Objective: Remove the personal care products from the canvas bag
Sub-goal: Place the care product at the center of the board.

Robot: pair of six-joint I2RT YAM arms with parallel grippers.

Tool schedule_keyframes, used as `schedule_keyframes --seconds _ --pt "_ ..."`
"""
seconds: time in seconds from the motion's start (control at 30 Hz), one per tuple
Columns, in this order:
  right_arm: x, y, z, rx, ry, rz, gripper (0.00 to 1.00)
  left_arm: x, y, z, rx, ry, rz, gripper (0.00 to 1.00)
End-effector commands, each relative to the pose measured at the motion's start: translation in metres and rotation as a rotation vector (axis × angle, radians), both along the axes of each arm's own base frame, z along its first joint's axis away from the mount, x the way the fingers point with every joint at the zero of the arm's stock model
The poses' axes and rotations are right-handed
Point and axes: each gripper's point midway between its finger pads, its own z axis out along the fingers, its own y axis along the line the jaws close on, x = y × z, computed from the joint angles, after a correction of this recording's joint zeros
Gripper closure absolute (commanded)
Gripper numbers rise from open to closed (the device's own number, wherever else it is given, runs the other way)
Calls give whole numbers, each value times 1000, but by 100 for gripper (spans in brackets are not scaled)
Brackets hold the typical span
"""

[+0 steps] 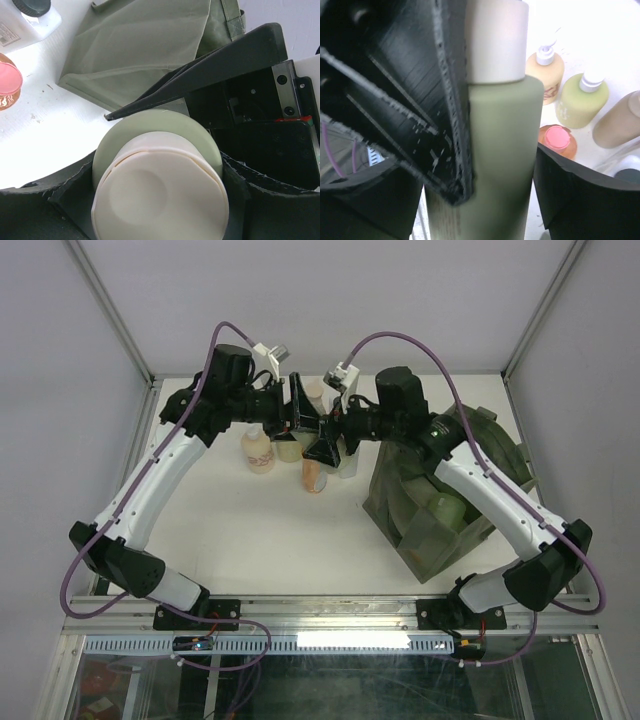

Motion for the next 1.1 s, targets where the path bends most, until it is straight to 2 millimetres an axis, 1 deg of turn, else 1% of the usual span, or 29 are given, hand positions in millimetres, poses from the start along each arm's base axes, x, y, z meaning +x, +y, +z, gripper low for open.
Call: schedule_keyframes --seconds 0.0,0.03,0.07,0.13,0.2,0.27,0.3,0.43,0.47,0.5,0.53,0.57,0.63,0.67,0.73,0.8,0.87,0.9,0.97,1.07 --pt "-2 -12 54 89 -148 -55 9 -1 26 55 -43 -201 118 100" --pt "-2 -15 53 82 -149 -62 3 0 30 56 -32 -220 136 100" --pt "-4 -17 53 76 -149 -67 1 0 33 55 -18 -237 155 100" --pt "-7 -22 53 68 -152 -74 1 1 43 54 15 -270 201 100" --pt "-13 -29 57 73 -160 -83 1 2 54 49 52 -295 249 100" --pt "-14 -39 61 68 -175 -125 1 3 67 42 101 -322 300 100" --pt "-12 -46 64 61 -188 -169 1 5 76 35 139 -332 340 100" --pt "-6 -79 80 43 -261 -330 1 14 114 -8 313 -370 484 100" --pt "-5 -87 86 44 -280 -365 1 17 123 -24 359 -375 513 100" --pt "-5 -94 92 47 -295 -399 1 20 128 -35 388 -392 529 100" --pt "-5 -103 100 54 -310 -437 1 22 132 -39 398 -413 543 100" --pt "-4 -110 106 62 -318 -474 1 26 140 -59 441 -407 580 100" --pt "-6 -124 119 77 -329 -534 1 33 149 -81 459 -418 643 100" --pt "-7 -129 123 80 -326 -558 1 41 149 -81 434 -457 674 100" --pt "-9 -141 128 78 -314 -613 1 50 149 -93 424 -494 707 100" --pt "-8 -152 127 57 -285 -673 1 61 150 -104 423 -526 735 100" --pt "-8 -164 120 23 -245 -739 1 70 152 -119 454 -532 751 100" --pt "-9 -170 116 9 -220 -773 1 74 154 -124 470 -531 761 100" --pt "-11 -181 105 -22 -160 -828 1 81 153 -135 501 -538 749 100" --pt "-20 -192 81 -87 -65 -876 1 87 156 -149 549 -541 753 100"
